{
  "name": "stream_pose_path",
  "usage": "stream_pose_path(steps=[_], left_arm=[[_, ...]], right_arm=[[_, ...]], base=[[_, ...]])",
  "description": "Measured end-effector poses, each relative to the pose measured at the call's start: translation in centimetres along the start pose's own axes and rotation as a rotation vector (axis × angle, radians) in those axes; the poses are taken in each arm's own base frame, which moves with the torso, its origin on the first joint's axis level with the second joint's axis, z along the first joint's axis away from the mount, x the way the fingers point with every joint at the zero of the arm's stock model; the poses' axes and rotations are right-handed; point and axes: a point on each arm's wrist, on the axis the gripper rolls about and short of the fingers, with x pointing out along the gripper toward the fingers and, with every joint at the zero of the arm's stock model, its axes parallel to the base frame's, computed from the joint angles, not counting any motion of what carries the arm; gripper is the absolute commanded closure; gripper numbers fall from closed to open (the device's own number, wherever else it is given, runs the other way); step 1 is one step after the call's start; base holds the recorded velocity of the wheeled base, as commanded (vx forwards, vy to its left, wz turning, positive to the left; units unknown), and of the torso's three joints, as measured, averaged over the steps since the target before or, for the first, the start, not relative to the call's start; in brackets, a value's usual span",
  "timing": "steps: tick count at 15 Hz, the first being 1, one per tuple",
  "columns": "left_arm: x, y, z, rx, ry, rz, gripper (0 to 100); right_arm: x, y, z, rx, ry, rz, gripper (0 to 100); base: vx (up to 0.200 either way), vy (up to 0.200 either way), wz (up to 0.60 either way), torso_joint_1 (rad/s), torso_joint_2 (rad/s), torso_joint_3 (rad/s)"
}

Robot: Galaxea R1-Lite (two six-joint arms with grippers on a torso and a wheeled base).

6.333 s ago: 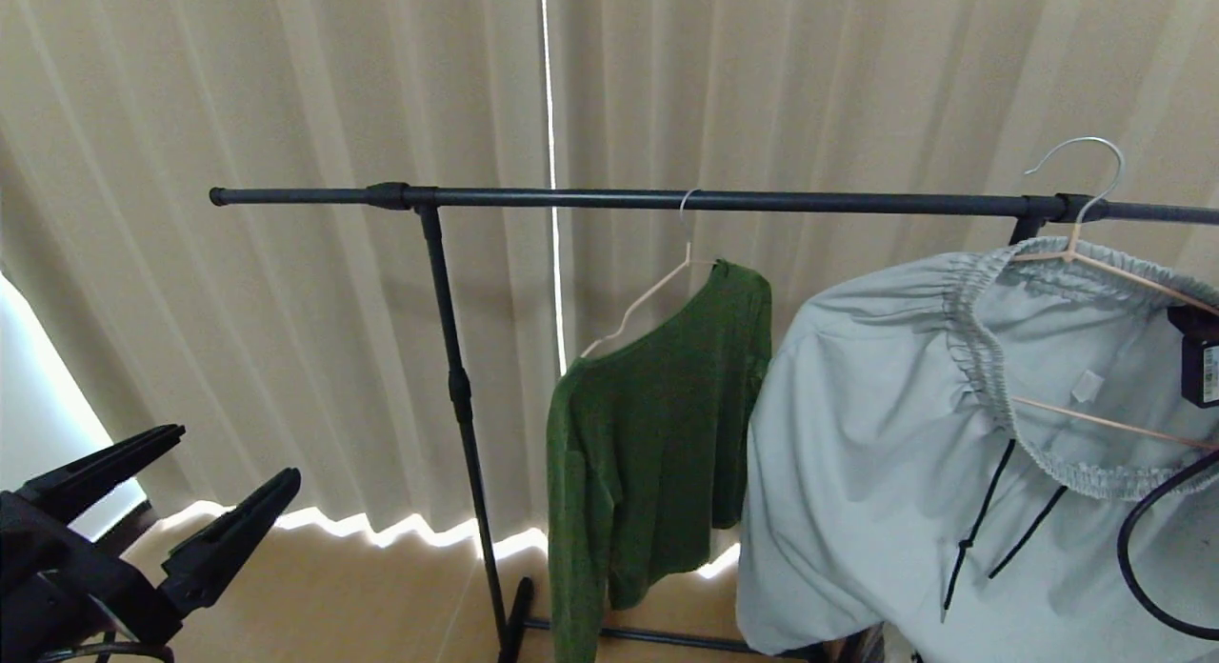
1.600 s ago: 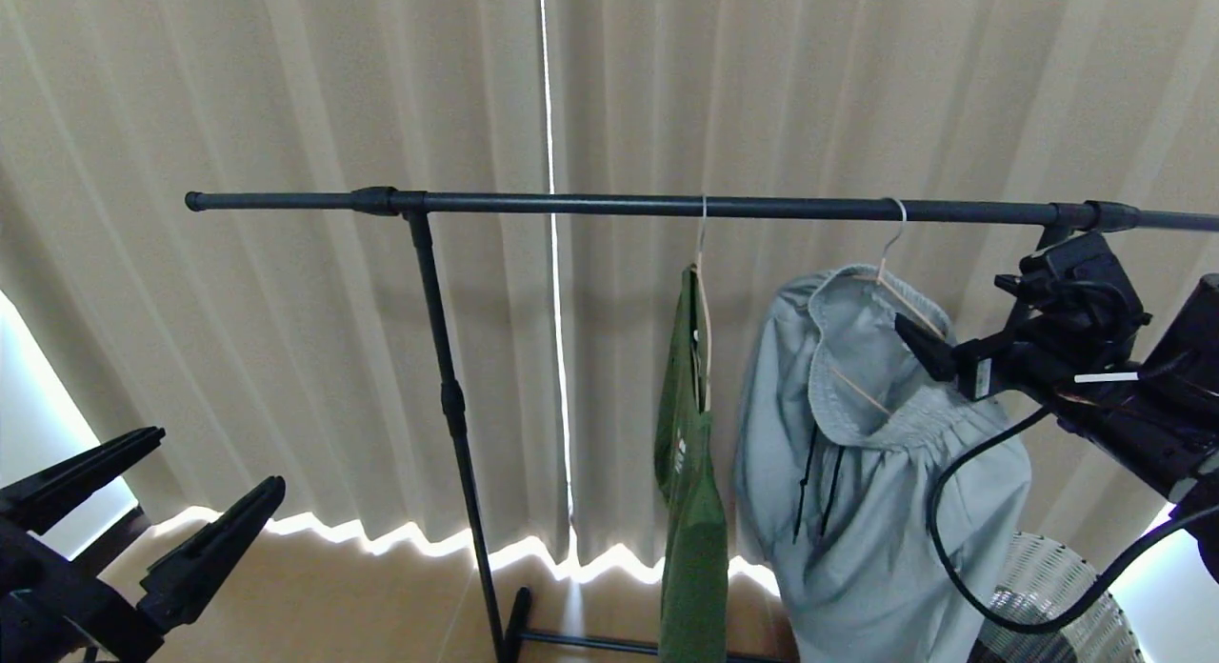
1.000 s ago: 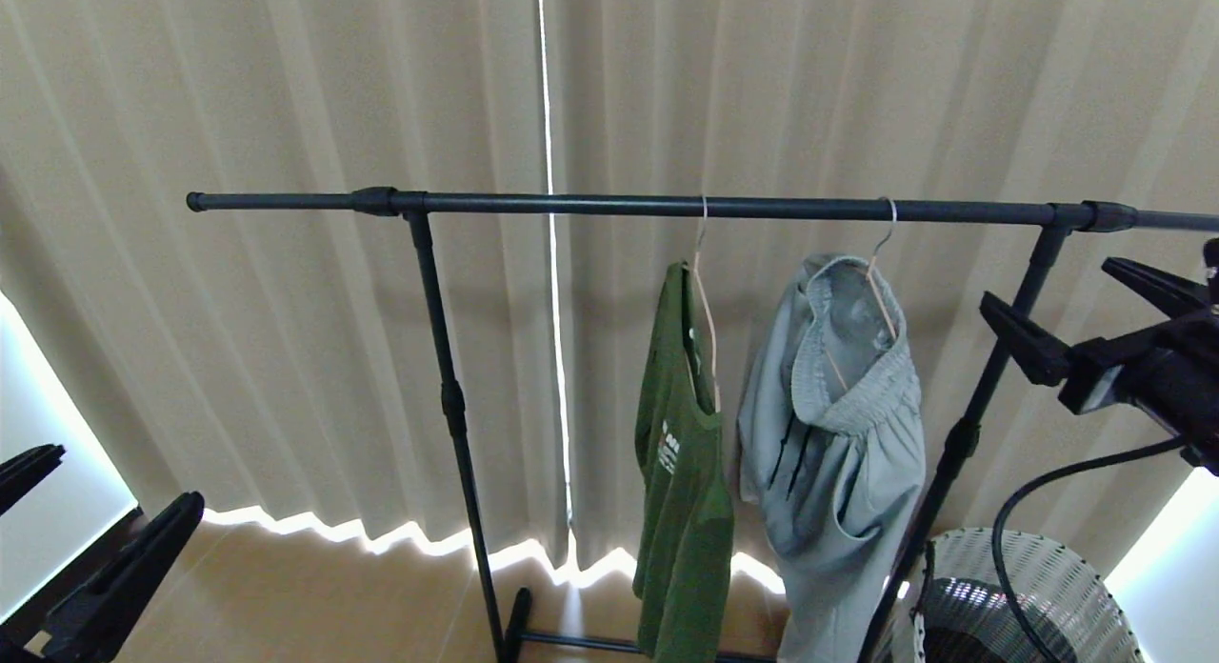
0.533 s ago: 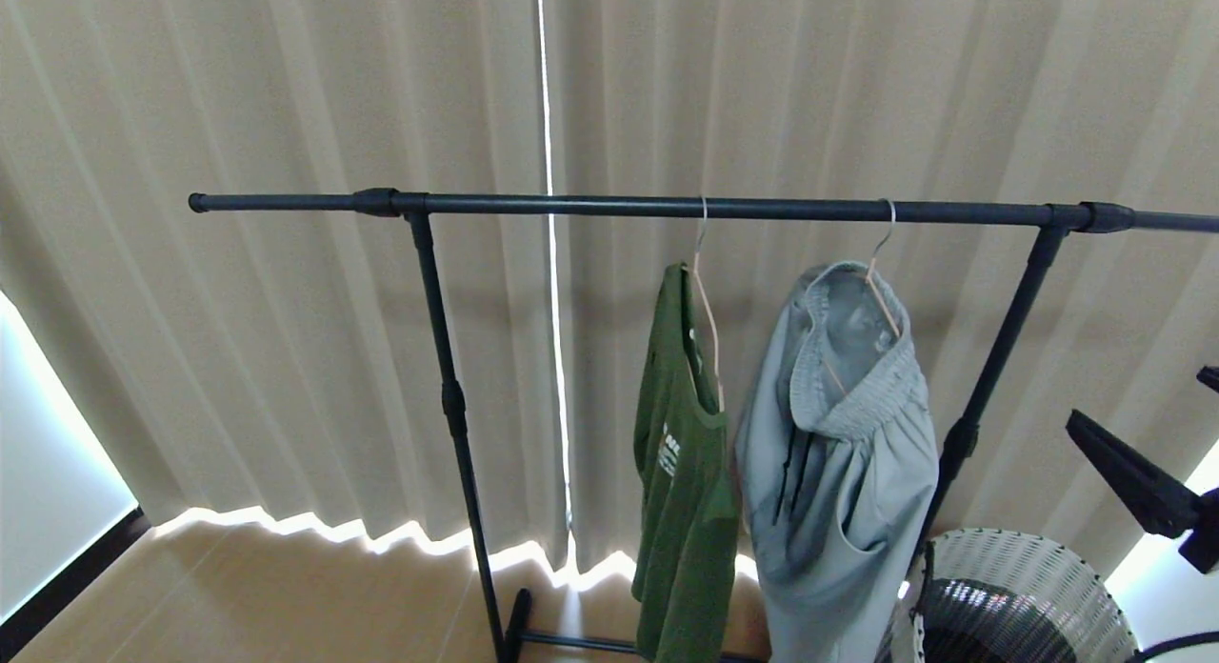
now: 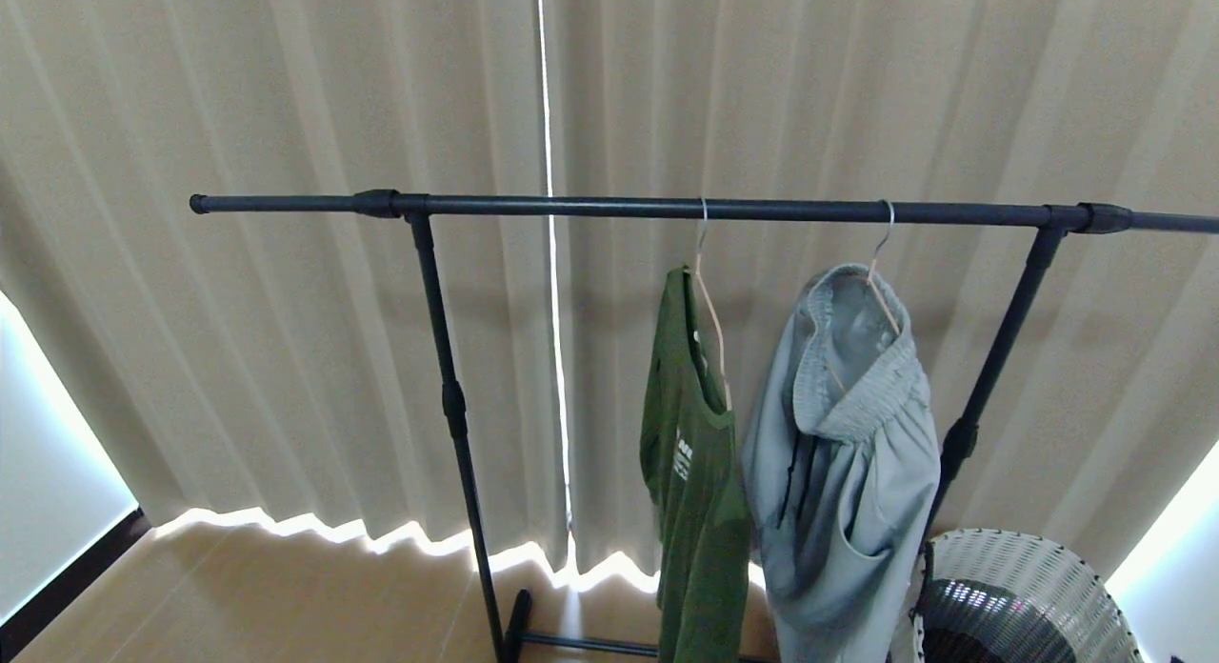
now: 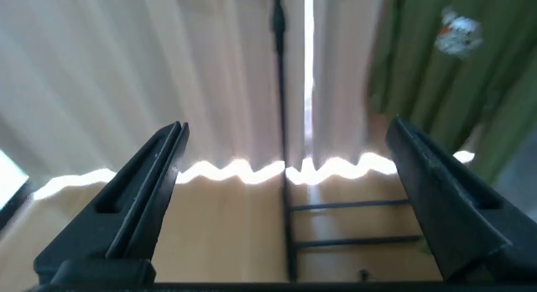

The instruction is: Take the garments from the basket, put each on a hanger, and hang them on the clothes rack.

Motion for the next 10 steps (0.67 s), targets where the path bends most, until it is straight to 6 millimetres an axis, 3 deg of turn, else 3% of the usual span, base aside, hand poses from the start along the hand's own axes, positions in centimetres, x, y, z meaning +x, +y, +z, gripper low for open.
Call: stream_pose_path(steps=[4, 10], left_arm=[[-0.2, 0.0, -0.2, -0.027, -0.030, 0.017, 0], [-0.3, 0.0, -0.2, -0.025, -0.038, 0.018, 0]], right_arm=[[-2.5, 0.7, -3.7, 0.090, 0.009, -0.107, 0], [-3.3, 0.9, -4.8, 0.168, -0.069, -0.242, 0]], base=[[0.000, 0.000, 0.00, 0.000, 0.00, 0.000], [0.000, 0.000, 0.00, 0.000, 0.00, 0.000]])
